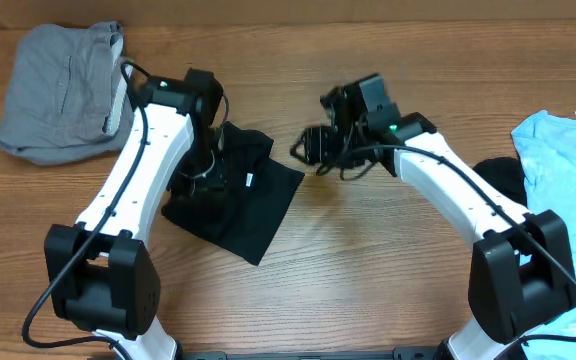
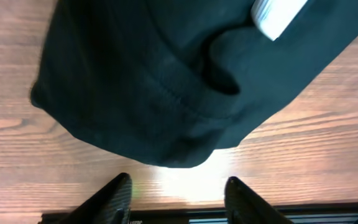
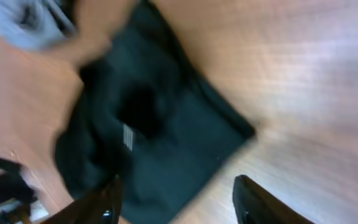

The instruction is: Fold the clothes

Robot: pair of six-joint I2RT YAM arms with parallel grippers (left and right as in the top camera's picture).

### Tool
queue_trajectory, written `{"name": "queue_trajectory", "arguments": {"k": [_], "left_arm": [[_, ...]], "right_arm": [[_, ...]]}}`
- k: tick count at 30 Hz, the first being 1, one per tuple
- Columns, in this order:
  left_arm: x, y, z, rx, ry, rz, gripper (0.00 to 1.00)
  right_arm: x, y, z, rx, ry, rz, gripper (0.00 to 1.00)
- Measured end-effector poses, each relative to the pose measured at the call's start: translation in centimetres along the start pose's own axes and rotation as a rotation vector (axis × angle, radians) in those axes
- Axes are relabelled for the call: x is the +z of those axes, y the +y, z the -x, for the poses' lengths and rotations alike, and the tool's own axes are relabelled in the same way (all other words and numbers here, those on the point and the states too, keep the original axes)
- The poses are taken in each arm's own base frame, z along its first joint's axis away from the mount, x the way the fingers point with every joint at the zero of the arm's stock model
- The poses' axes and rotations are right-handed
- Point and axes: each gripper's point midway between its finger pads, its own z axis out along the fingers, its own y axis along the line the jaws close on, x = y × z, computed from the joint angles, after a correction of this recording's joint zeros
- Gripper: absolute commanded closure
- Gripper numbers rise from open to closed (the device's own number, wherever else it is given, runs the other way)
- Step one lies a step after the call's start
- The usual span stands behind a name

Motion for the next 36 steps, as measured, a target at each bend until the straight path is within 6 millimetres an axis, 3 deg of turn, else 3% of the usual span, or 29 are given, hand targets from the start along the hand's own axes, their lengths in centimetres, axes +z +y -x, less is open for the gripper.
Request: {"name": "queue_trajectory", "arguments": {"k": [7, 10, 13, 18, 20, 24, 26, 31, 34, 36], "left_arm": [[3.7, 0.4, -1.1, -0.008, 0.057, 0.012, 0.44], [5.0, 0.5, -1.6, -0.016, 0.076, 0.008, 0.45], [6.1, 0.6, -1.7, -0.023, 0.078, 0.005, 0.45], [7.8, 0.7, -2.3, -0.031, 0.093, 0.004, 0.55], [8.1, 0.8, -2.6, -0.033, 0.104, 0.007, 0.59], [8.2, 0.8, -2.5, -0.033, 0.101, 0.006, 0.6], [8.2, 0.8, -2.5, -0.031, 0.101, 0.006, 0.44], [8.2, 0.8, -2.5, -0.04, 0.101, 0.007, 0.36], [8.3, 0.8, -2.2, -0.039, 0.086, 0.003, 0.37], [8.6, 0.7, -1.9, -0.039, 0.073, 0.0, 0.43]], "right_arm": [[-0.2, 1.9, 3.3, 0.012, -0.125, 0.075, 0.38], [0.7, 2.3, 4.0, 0.042, -0.145, 0.104, 0.38], [2.6, 2.6, 3.6, 0.075, -0.121, 0.127, 0.36], [6.3, 3.3, 1.7, 0.132, -0.056, 0.14, 0.36], [7.5, 3.8, 1.4, 0.141, -0.05, 0.156, 0.44], [8.1, 4.7, 1.7, 0.142, -0.06, 0.196, 0.83], [8.0, 4.9, 2.1, 0.143, -0.071, 0.209, 0.96], [7.3, 3.9, 2.6, 0.187, -0.063, 0.219, 0.96], [6.4, 2.2, 3.2, 0.229, -0.049, 0.221, 0.96], [5.7, 1.2, 3.8, 0.246, -0.051, 0.231, 0.96]]}}
